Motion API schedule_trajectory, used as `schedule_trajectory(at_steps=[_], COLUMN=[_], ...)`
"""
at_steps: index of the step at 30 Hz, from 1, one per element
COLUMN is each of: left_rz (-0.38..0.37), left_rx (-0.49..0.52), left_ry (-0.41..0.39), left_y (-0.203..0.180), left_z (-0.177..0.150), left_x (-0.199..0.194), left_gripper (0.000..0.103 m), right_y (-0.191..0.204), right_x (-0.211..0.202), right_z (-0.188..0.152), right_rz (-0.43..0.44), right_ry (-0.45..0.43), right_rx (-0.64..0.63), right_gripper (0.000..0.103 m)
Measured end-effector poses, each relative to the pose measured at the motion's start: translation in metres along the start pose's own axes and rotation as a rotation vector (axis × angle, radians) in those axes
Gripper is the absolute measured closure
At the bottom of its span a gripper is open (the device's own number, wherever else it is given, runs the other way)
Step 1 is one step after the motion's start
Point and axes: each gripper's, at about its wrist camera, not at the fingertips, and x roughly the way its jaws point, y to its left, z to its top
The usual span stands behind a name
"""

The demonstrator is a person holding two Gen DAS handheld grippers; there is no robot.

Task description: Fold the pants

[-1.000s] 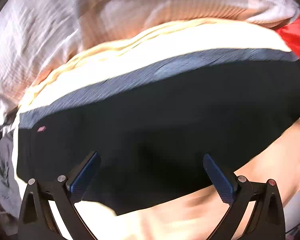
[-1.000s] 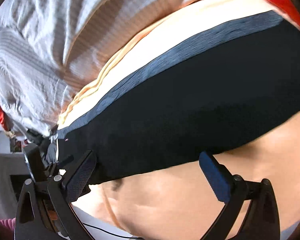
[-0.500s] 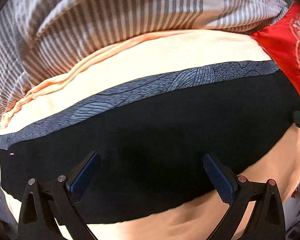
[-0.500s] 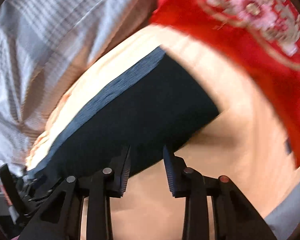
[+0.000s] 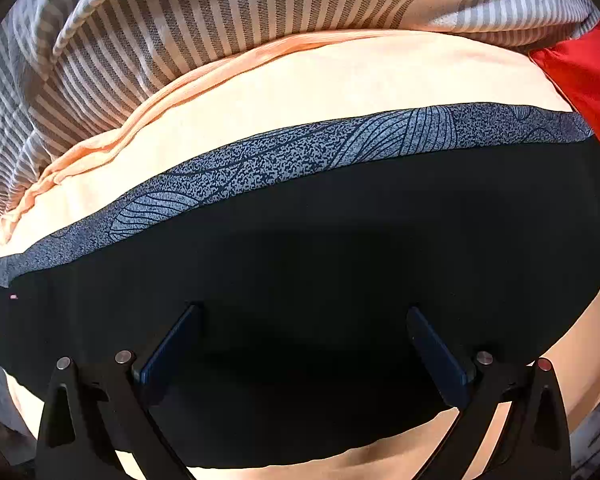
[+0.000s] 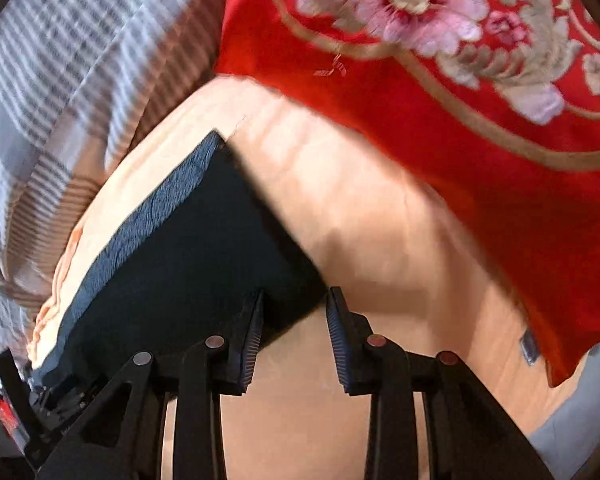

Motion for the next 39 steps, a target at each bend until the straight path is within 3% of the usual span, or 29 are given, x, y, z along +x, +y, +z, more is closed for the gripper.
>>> schedule_trajectory(at_steps=[5,6,8,10,11,13,17,20,26,36,37,39], left_rz=[0.017,0.018,0.016,0.015,0.014,0.015,0.020,0.020,0.015,0.026,0.037,0.034], left_rx=[0.002,0.001,0.000,0.000,0.000,-0.003,0.003,0.005,0.010,0.006,0.005,-0.021], left_ry=[0.000,0.001,0.001,-0.002,-0.002,-0.001,-0.006,-0.012,-0.016,-0.016,-0.009,0.001], left_y=[-0.006,-0.011,-0.013,-0.013,-0.013,-0.010,-0.010,-0.010,-0.011,-0.010,-0.013,-0.016], left_z=[-0.009,-0.012,-0.011,-0.011,-0.011,-0.013,-0.012,-0.014,-0.016,-0.020,-0.018,-0.014], left_x=[-0.008,-0.010,-0.010,-0.010,-0.010,-0.008,-0.009,-0.010,-0.012,-0.014,-0.016,-0.023], left_gripper=[0.000,0.000,0.000,0.000,0.000,0.000,0.000,0.000,0.000,0.000,0.000,0.000], right_y=[-0.005,-0.009,-0.020,-0.025,-0.027,-0.031,-0.042,-0.044,-0.039,-0.009,-0.009,-0.013], right_x=[-0.027,-0.032,-0.037,-0.026,-0.019,-0.009,0.013,0.029,0.038,0.055,0.055,0.055], right_z=[-0.006,-0.009,-0.015,-0.021,-0.024,-0.030,-0.039,-0.044,-0.034,-0.011,-0.011,-0.012], right_rz=[-0.051,-0.024,0.153,0.333,0.370,0.405,0.496,0.540,0.656,0.686,0.673,0.650], right_ry=[-0.073,-0.079,-0.057,0.029,0.054,0.082,0.111,0.128,0.070,0.070,0.080,0.107], right_rx=[0.021,0.039,0.111,0.151,0.165,0.186,0.252,0.275,0.316,0.297,0.301,0.313], right_gripper=[0.068,0.068,0.068,0.067,0.067,0.067,0.052,0.050,0.048,0.046,0.048,0.071])
